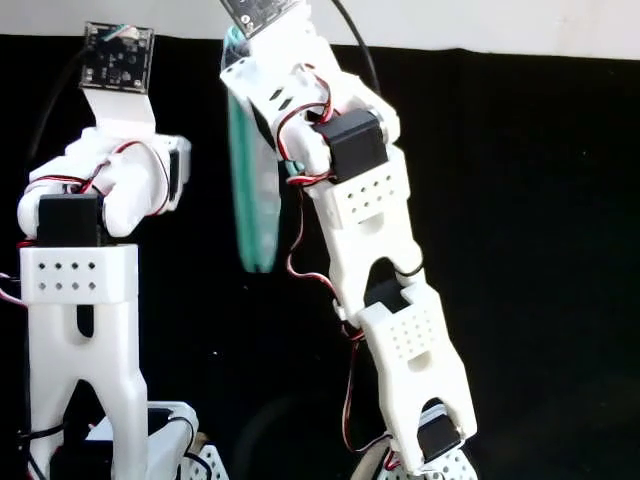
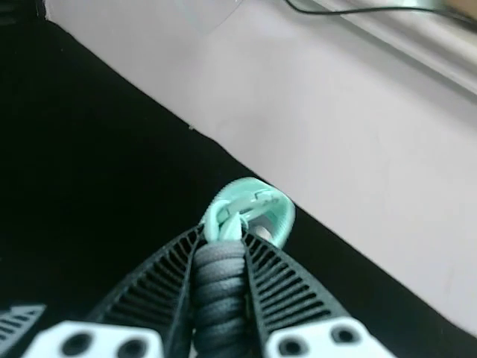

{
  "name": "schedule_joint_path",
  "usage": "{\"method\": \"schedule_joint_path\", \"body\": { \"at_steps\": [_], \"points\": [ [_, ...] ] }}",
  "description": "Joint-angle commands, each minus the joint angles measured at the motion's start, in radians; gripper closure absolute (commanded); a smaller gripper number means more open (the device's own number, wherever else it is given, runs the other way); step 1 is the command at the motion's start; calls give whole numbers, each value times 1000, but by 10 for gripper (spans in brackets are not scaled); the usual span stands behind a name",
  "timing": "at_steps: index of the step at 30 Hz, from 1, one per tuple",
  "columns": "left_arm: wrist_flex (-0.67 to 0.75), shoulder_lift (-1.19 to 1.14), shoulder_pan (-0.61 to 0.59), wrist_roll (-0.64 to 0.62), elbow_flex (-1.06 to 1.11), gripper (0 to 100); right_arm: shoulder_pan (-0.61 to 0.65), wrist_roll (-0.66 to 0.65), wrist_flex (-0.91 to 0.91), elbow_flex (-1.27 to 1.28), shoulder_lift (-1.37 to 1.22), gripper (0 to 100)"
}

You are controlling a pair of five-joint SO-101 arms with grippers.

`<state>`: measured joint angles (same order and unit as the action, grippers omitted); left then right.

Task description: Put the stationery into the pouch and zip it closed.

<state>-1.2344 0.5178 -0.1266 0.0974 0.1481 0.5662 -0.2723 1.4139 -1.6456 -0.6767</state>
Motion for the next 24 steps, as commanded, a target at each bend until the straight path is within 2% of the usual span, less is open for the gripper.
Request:
{"method": "schedule_joint_path", "body": {
  "at_steps": [1, 12, 18, 24],
  "points": [
    [-8, 4, -4, 3, -30, 815, 24, -9, 33, -88, 85, 993],
    [-37, 5, -2, 3, -42, 811, 42, -5, 48, -94, 87, 993],
    [-80, 5, 8, 11, -117, 810, 58, -5, 47, -96, 90, 993],
    [-137, 5, 33, 80, -219, 800, 58, -5, 48, -96, 88, 993]
  ]
}}
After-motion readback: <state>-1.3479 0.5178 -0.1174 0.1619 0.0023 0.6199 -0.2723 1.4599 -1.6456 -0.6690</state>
